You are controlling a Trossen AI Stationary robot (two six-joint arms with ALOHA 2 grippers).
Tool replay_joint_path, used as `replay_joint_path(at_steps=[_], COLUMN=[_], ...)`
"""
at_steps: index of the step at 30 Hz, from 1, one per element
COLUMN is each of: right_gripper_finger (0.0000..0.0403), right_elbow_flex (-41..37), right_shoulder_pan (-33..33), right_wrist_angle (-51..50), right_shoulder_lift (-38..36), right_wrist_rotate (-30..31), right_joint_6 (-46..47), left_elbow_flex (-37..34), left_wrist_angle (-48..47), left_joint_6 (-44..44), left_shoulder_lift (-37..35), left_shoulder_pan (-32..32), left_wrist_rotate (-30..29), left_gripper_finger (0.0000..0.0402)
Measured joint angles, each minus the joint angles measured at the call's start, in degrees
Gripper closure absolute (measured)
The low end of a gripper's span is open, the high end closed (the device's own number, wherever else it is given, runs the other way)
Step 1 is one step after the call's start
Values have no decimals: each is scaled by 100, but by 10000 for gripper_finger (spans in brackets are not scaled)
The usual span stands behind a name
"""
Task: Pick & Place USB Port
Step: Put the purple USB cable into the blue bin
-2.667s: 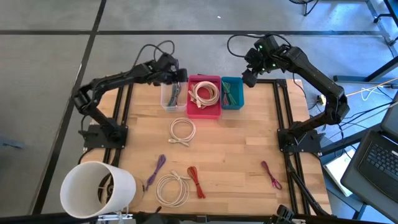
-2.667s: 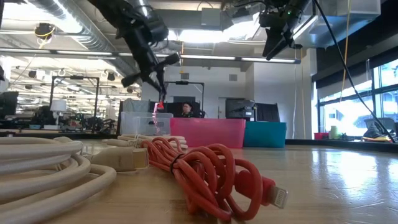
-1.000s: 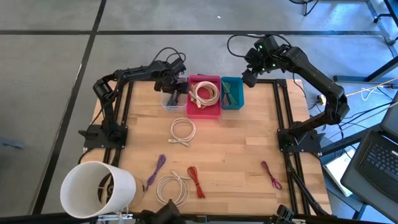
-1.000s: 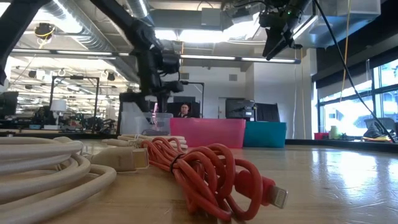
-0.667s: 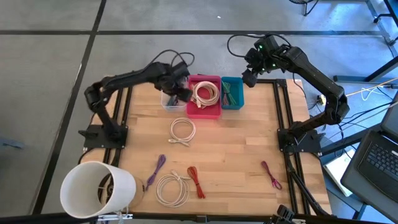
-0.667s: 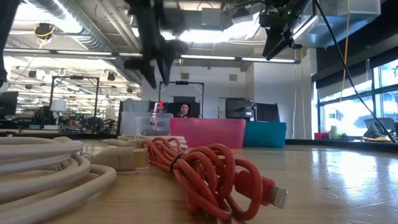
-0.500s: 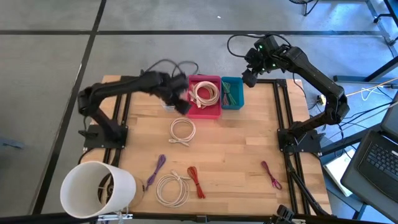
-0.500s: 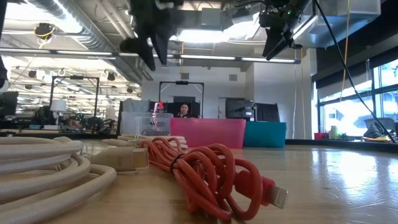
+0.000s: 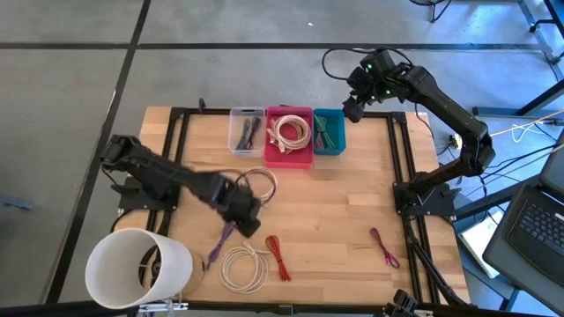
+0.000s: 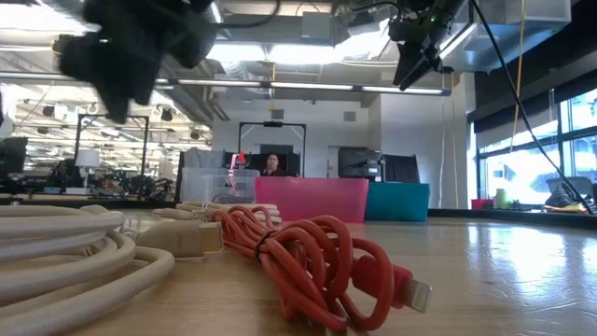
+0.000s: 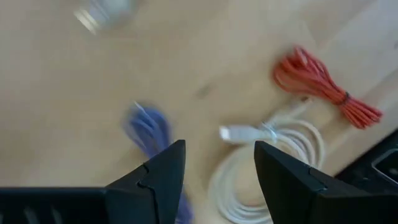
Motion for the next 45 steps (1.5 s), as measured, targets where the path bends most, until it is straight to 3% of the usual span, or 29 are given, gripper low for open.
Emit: replay_joint_path(at_steps=[4,10,20,28,32,37,42,45], right_gripper_finger=[183,183,183,183,183,183,183,183], right_elbow_flex=[0,0,0,0,0,0,0,0], right_shoulder_pan=[0,0,0,0,0,0,0,0], right_wrist_angle=[15,42,37,37,37,37,37,37], right_shoulder_lift=[0,0,0,0,0,0,0,0], right_wrist_rotate=[2,2,2,2,2,2,2,2], right_joint_6=[0,0,0,0,-2,-2,-2,0], left_elbow_flex=[-402,-570,-1205,-2019,-2320,-2516,-2537,-2543], left_wrist_angle=[728,402,702,2203,2059,2181,2195,2498], left_joint_6=[-958,-1957,-2637,-3082,-3284,-3058,-2632,-2577], left_shoulder_lift=[2,2,2,2,2,-17,-17,-113], left_shoulder_pan=[-569,-1014,-1348,-1363,-1363,-1355,-1290,-1251], left_wrist_rotate=[-24,-25,296,342,296,336,365,-136], left_gripper_finger=[217,217,217,217,224,269,364,387])
